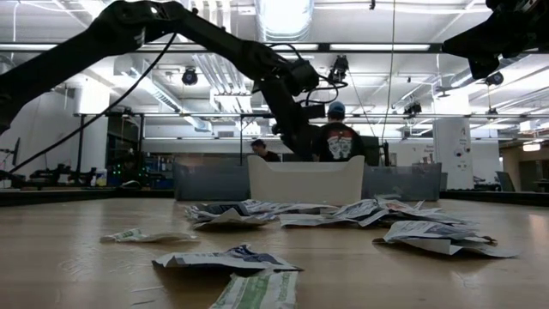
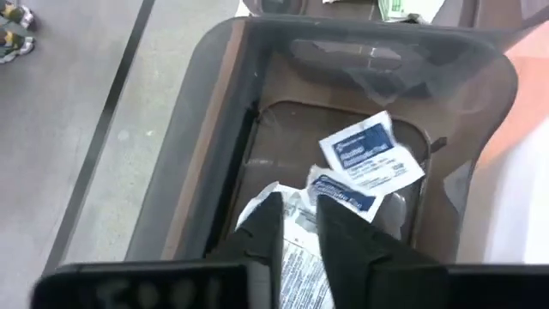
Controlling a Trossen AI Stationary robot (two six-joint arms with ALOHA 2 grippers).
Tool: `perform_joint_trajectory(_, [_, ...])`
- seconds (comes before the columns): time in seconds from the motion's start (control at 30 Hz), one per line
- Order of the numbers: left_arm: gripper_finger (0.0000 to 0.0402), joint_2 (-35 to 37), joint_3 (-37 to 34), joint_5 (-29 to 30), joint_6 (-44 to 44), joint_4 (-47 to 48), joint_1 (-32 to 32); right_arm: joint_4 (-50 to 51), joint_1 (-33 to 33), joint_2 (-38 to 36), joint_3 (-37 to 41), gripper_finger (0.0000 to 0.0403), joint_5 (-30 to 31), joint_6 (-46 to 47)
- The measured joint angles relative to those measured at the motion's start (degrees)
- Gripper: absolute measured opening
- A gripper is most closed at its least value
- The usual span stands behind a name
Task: Pick & Place First Aid Supplies
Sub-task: Put the blue alcohol pad into the middle gray bin
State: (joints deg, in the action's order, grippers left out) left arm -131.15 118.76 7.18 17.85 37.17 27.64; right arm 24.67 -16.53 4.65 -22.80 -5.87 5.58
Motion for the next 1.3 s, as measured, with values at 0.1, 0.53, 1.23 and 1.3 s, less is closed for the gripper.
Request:
perform_joint_trajectory(0.1, [0.0099, 1.2, 1.0, 1.3, -0.8, 2.7, 0.0, 0.0, 0.0, 0.0, 0.0, 0.0038, 0.0, 0.0])
perform_joint_trajectory(0.53, [0.0111, 11.9, 11.8, -7.0, -27.7, 31.1, -5.6, 0.0, 0.0, 0.0, 0.0, 0.0038, 0.0, 0.0])
perform_joint_trajectory(1.23, [0.0110, 27.5, -15.0, -16.7, -50.1, 22.3, -36.5, 0.0, 0.0, 0.0, 0.0, 0.0038, 0.0, -0.1])
perform_joint_trajectory(1.3, [0.0110, 27.5, -16.8, -16.2, -53.7, 19.6, -38.9, 0.0, 0.0, 0.0, 0.0, 0.0038, 0.0, -0.1])
